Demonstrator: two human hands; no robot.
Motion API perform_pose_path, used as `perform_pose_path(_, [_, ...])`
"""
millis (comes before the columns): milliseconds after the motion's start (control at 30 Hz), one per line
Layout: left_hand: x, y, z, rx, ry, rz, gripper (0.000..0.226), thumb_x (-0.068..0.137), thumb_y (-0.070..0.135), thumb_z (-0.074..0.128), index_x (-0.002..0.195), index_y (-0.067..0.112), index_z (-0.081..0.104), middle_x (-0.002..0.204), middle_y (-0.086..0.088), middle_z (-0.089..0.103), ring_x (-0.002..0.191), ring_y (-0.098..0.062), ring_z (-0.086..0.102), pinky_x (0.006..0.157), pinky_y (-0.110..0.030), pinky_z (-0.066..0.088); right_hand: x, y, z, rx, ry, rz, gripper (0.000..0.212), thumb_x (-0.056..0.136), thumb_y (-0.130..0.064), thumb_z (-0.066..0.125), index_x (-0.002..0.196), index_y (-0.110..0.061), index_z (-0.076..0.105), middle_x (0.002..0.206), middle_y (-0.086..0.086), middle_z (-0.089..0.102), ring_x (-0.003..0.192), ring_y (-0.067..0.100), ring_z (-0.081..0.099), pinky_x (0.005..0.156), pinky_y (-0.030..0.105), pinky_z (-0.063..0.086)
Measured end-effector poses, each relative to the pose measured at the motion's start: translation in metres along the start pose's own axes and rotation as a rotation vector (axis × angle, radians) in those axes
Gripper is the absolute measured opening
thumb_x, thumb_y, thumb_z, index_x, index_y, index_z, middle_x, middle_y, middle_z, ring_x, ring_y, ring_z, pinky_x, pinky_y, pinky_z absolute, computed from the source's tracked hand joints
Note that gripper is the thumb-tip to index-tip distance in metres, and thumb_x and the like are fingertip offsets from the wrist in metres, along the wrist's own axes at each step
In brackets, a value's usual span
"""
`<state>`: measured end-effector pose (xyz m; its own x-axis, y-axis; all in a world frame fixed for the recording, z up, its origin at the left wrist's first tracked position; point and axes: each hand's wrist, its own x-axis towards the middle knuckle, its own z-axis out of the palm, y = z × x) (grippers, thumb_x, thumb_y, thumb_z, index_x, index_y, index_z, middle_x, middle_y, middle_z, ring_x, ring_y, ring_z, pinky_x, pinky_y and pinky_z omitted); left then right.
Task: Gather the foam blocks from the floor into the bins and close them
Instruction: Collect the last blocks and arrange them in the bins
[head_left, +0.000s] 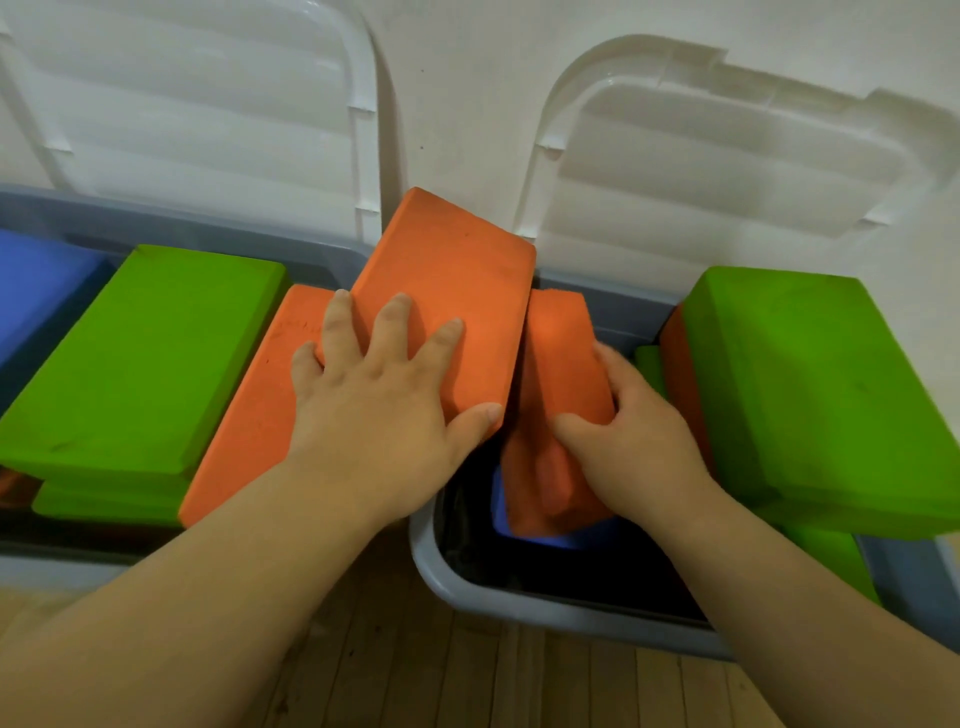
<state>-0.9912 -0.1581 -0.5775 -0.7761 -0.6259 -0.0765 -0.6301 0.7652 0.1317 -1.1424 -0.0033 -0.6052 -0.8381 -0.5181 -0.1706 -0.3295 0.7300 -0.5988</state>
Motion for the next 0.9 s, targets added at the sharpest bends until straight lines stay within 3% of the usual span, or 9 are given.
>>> perform_pose_path(67, [-0.001, -0.001, -0.001, -0.012, -0.005, 0.001, 0.087, 0.085, 0.085, 0.022, 0.160, 0.045, 0.005, 0.168, 0.001, -0.005, 0.153, -0.042, -0.012, 0.121, -0.063, 0.014, 0.000, 0.003, 0.007, -0.087, -0.092, 0.023, 0.080, 0.090, -0.047, 0.063, 0.160, -0.044, 0.025, 0.141, 0.006, 0.054, 0.120, 0.025, 0.060, 0.101, 0.034, 0.048])
perform_pose_path(167, [-0.001, -0.002, -0.002, -0.011, -0.003, 0.013, 0.084, 0.089, 0.082, 0.029, 0.160, 0.045, 0.006, 0.169, 0.001, -0.005, 0.154, -0.041, -0.012, 0.122, -0.063, 0.015, -0.002, 0.001, 0.013, -0.122, -0.160, 0.034, 0.084, 0.091, -0.057, 0.060, 0.161, -0.044, 0.015, 0.151, 0.007, 0.042, 0.127, 0.027, 0.054, 0.106, 0.038, 0.045])
perform_pose_path(300, [-0.002, -0.004, -0.004, -0.022, -0.005, 0.021, 0.081, 0.091, 0.078, 0.033, 0.160, 0.044, 0.007, 0.169, 0.003, -0.005, 0.154, -0.039, -0.012, 0.122, -0.062, 0.014, -0.006, -0.003, 0.007, -0.184, -0.168, 0.020, 0.100, 0.083, -0.062, 0.070, 0.162, -0.043, 0.012, 0.146, 0.006, 0.047, 0.125, 0.026, 0.055, 0.095, 0.034, 0.044])
perform_pose_path(433, [0.000, -0.006, -0.007, -0.057, 0.004, 0.004, 0.081, 0.092, 0.077, 0.038, 0.160, 0.044, 0.009, 0.169, 0.003, -0.002, 0.155, -0.038, -0.010, 0.122, -0.061, 0.015, -0.010, -0.016, -0.015, -0.215, -0.039, -0.050, 0.089, 0.086, -0.054, 0.066, 0.160, -0.046, 0.017, 0.136, 0.010, 0.059, 0.119, 0.033, 0.059, 0.094, 0.039, 0.048])
perform_pose_path(567, [0.003, -0.009, -0.010, -0.092, 0.024, -0.025, 0.086, 0.090, 0.077, 0.044, 0.160, 0.043, 0.008, 0.168, 0.003, 0.004, 0.155, -0.038, -0.004, 0.120, -0.059, 0.020, -0.021, -0.031, -0.039, -0.249, 0.144, -0.177, 0.090, 0.084, -0.055, 0.065, 0.160, -0.043, 0.019, 0.139, 0.007, 0.056, 0.124, 0.029, 0.056, 0.102, 0.042, 0.047])
perform_pose_path(700, [0.003, -0.006, -0.011, -0.112, 0.032, -0.032, 0.089, 0.089, 0.077, 0.046, 0.160, 0.042, 0.005, 0.167, 0.004, 0.006, 0.154, -0.038, -0.002, 0.119, -0.058, 0.022, -0.023, -0.036, -0.051, -0.146, 0.334, -0.311, 0.087, 0.087, -0.048, 0.069, 0.161, -0.036, 0.026, 0.151, 0.000, 0.047, 0.137, 0.019, 0.045, 0.109, 0.033, 0.036])
perform_pose_path(833, [0.003, -0.007, -0.012, -0.127, 0.045, -0.032, 0.094, 0.087, 0.076, 0.049, 0.160, 0.041, 0.002, 0.167, 0.005, 0.009, 0.154, -0.037, 0.001, 0.119, -0.057, 0.024, -0.019, -0.035, -0.053, -0.051, 0.454, -0.453, 0.078, 0.091, -0.040, 0.072, 0.159, -0.026, 0.035, 0.148, -0.003, 0.049, 0.135, 0.012, 0.045, 0.106, 0.006, 0.021])
perform_pose_path(900, [0.004, -0.008, -0.012, -0.146, 0.055, -0.026, 0.095, 0.087, 0.075, 0.051, 0.160, 0.041, 0.002, 0.167, 0.005, 0.010, 0.154, -0.037, 0.001, 0.119, -0.057, 0.024, -0.017, -0.038, -0.055, 0.003, 0.511, -0.543, 0.076, 0.091, -0.037, 0.069, 0.158, -0.020, 0.037, 0.145, -0.011, 0.044, 0.133, 0.001, 0.040, 0.108, 0.003, 0.018])
